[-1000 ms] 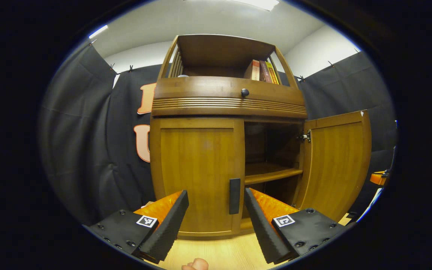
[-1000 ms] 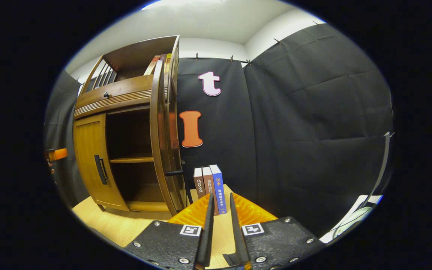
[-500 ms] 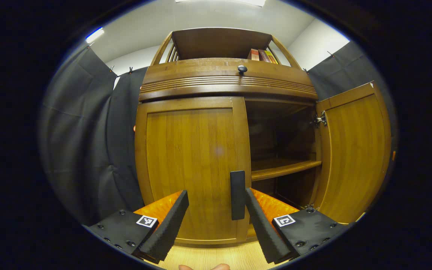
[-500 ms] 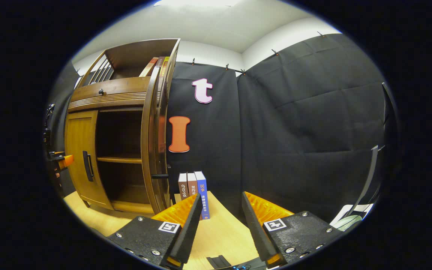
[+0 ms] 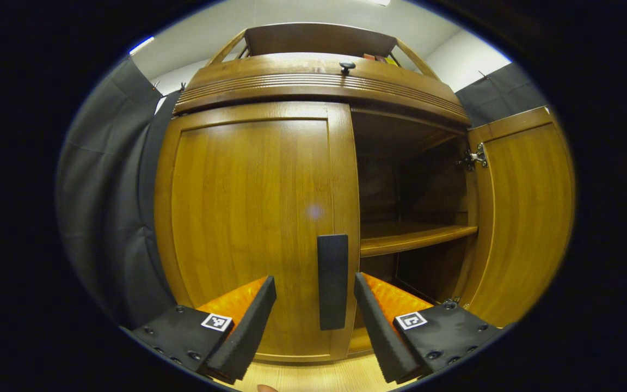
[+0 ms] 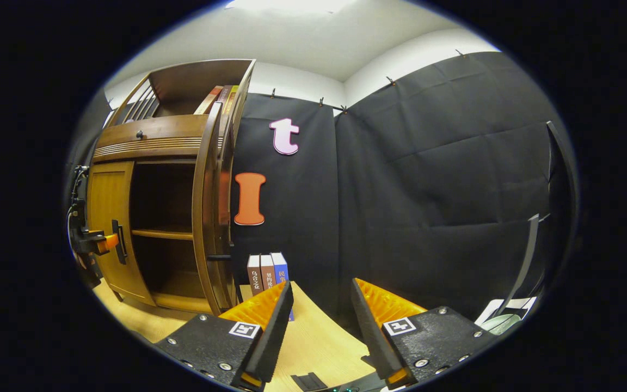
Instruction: Open the right door of the double-door shoe cabinet with the right hand, and open the left door with the left hand.
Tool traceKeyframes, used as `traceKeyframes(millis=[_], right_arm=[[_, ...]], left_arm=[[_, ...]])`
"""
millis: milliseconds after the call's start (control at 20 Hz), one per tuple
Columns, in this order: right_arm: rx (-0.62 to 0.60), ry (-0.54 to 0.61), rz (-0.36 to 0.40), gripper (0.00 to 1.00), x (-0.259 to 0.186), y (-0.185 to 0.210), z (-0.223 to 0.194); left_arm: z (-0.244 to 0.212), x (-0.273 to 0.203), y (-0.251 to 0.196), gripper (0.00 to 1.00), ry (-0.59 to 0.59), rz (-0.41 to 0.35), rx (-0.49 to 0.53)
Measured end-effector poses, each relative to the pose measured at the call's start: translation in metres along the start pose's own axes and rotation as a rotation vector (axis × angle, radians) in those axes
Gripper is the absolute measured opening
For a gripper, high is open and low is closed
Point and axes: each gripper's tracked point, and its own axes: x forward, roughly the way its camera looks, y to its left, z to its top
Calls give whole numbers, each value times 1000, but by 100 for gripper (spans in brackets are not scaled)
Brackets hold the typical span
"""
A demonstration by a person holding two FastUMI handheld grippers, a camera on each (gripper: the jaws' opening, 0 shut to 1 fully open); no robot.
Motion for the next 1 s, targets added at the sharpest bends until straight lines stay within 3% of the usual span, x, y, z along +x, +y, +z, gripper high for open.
traceKeyframes(millis=[50, 400, 700, 750, 800, 850, 900, 950, 1000], right_arm=[[0, 2, 2, 68, 0, 0, -1], [11, -4, 8, 68, -2, 0, 0], [18, -4, 1, 68, -4, -4, -1], [21, -4, -1, 68, -5, -5, -2], [23, -3, -2, 57, -5, -5, -3], [24, 0, -1, 57, -5, -4, -4], [25, 4, 0, 79, -5, -4, -4], [26, 7, 2, 68, -6, -2, -4], [28, 10, 6, 68, -6, -1, -3]], left_arm=[[-3, 3, -2, 87, 8, -6, -4], [-15, 32, -7, 70, 55, -44, -58], [-25, 40, -15, 40, 95, -70, -52], [-25, 36, -14, 41, 100, -72, -53], [-24, 36, -15, 37, 98, -75, -58], [-25, 35, -15, 36, 102, -74, -58], [-23, 31, -15, 34, 100, -71, -55], [-27, 29, -14, 31, 103, -67, -48], [-25, 24, -14, 29, 102, -70, -41]])
